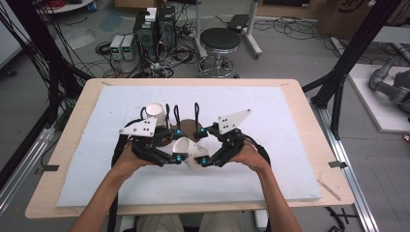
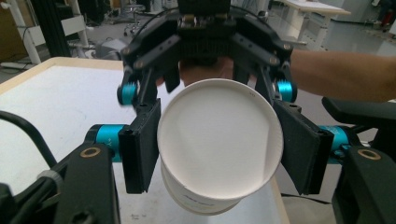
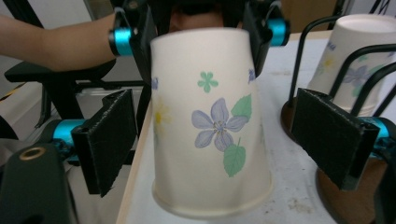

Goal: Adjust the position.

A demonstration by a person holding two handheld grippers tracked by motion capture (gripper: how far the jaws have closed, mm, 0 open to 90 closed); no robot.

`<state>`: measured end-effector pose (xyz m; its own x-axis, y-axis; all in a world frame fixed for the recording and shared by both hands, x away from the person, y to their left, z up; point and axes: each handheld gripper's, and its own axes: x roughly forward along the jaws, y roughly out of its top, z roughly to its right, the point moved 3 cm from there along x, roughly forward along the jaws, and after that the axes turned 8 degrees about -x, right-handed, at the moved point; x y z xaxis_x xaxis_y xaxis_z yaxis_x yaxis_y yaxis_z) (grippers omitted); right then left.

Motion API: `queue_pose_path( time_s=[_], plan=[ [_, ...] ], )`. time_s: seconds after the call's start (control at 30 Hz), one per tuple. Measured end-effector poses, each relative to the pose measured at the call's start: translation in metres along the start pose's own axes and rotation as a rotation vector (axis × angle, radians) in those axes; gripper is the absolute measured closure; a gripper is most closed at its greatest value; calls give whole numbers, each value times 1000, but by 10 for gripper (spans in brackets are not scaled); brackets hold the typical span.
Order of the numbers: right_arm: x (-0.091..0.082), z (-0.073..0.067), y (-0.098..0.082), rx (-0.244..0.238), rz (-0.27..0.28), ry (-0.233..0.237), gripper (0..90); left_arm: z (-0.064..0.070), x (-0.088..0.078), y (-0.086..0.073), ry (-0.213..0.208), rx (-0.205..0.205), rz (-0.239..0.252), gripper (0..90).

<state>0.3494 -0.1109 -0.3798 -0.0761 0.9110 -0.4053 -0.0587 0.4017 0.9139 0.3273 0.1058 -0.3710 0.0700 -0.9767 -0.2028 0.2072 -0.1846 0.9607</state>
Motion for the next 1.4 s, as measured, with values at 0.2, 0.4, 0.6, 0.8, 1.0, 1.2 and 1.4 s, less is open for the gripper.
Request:
queue_pose_path(
  time_s=[0.2,0.4,0.6,0.8,1.0,1.2,1.4],
  plan=[
    [16,-1,-1,1,-28,31,152,3,0,2,-7,4,5,359],
    [25,-1,-4,7,-57,50,156,4,-3,5,-7,10,17,359],
    [25,0,-6,20,-64,52,167,4,-6,7,-8,13,22,359],
    [24,0,-6,4,-66,60,249,4,-9,7,-5,11,21,360],
    [23,-1,-5,-9,-69,58,306,3,-9,7,-5,13,19,363],
    [22,-1,-5,-13,-76,59,311,1,-9,5,29,26,39,177],
    [18,0,-5,-4,-82,36,310,-2,-16,3,51,45,89,19]
  ],
)
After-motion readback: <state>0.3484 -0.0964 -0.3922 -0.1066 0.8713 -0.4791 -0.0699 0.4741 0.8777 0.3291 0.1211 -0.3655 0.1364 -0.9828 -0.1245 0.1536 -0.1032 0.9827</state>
